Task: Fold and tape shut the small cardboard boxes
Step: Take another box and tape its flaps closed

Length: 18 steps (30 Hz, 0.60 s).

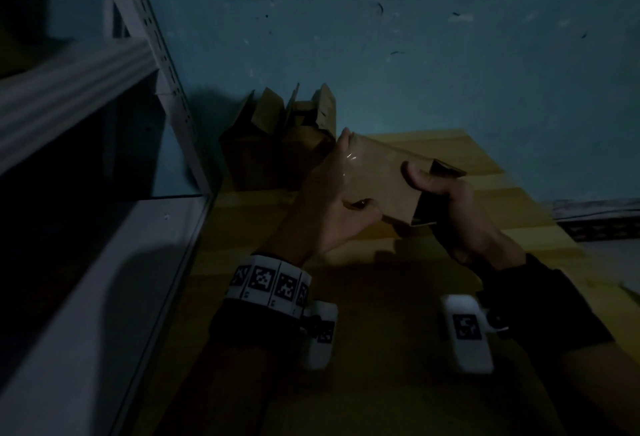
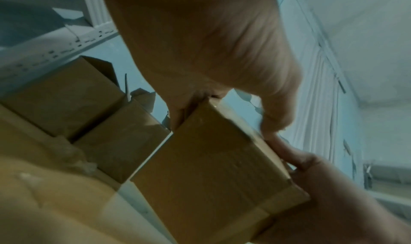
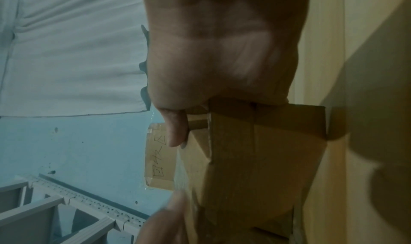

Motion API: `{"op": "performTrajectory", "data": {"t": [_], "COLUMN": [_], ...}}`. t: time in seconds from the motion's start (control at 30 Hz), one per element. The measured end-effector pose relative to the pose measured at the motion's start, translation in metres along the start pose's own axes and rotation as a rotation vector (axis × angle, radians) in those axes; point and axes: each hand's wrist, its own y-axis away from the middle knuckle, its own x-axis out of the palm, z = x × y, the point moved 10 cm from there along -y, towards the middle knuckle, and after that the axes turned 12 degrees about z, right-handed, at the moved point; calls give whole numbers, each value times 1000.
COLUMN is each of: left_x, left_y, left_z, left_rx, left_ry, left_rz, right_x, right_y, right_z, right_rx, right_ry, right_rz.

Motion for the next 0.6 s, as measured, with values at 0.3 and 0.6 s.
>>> {"op": "performTrajectory", "data": {"t": [0.3,0.6], "left_x": [-4,-26], "left_y": [4,3], "left_z": [2,-5], "left_rx": [10,100], "left_ry": [58,132], "left_rz": [-3,-225], "right_x": [3,2], "right_y": [0,-2], "right_z": [1,11], "right_rx": [15,-42], "right_ry": [-29,-44], "right_rz": [24,-32]}}
